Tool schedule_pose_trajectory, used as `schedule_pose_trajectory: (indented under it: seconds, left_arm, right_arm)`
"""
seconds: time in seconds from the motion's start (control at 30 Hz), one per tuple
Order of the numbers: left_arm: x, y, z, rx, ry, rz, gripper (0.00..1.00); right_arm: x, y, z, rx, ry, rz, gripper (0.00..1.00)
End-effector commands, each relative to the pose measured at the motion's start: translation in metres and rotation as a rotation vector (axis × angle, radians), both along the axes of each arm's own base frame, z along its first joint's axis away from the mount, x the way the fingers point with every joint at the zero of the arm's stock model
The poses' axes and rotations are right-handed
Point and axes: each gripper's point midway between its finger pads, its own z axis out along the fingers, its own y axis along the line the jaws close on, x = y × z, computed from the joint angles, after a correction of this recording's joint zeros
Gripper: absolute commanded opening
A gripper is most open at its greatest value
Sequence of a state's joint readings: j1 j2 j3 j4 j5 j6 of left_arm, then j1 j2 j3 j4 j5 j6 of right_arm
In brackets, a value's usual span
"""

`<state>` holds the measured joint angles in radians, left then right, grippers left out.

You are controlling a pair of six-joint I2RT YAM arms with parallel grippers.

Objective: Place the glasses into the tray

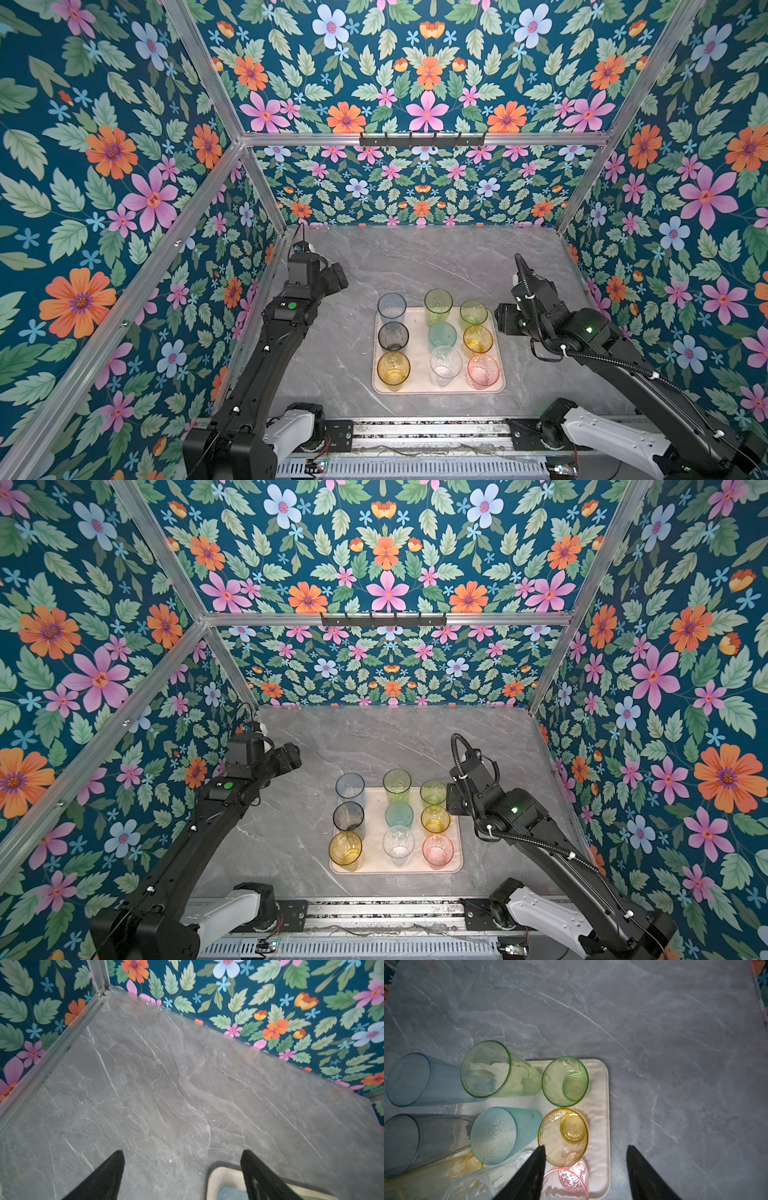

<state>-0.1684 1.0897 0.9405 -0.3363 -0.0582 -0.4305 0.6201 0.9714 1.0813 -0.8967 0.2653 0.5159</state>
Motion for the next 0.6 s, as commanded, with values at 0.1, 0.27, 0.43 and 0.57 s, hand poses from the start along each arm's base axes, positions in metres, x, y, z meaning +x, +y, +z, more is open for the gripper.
schedule_pose_trajectory:
  seconds: [0.1,0.27,0.43,0.57]
  left_arm:
    - [0.014,0.031,0.007,0.021,-0.159,0.195,0.96]
    - [0.013,0.05,0.002,0.096,-0.245,0.281,0.99]
    - [0.001,0.08,-0.006,0.246,-0.301,0.41,0.99]
    - [-0.014,0.104,-0.019,0.393,-0.313,0.519,0.99]
  right_arm:
    - [0.041,-0.01,0.029,-0.028,-0.217,-0.01,0.76]
    - [0.062,-0.03,0.027,-0.031,-0.281,-0.068,0.87]
    - [0.086,-0.062,0.01,-0.059,-0.329,-0.165,0.99]
    - [0.099,-0.096,-0.018,-0.107,-0.323,-0.268,0.99]
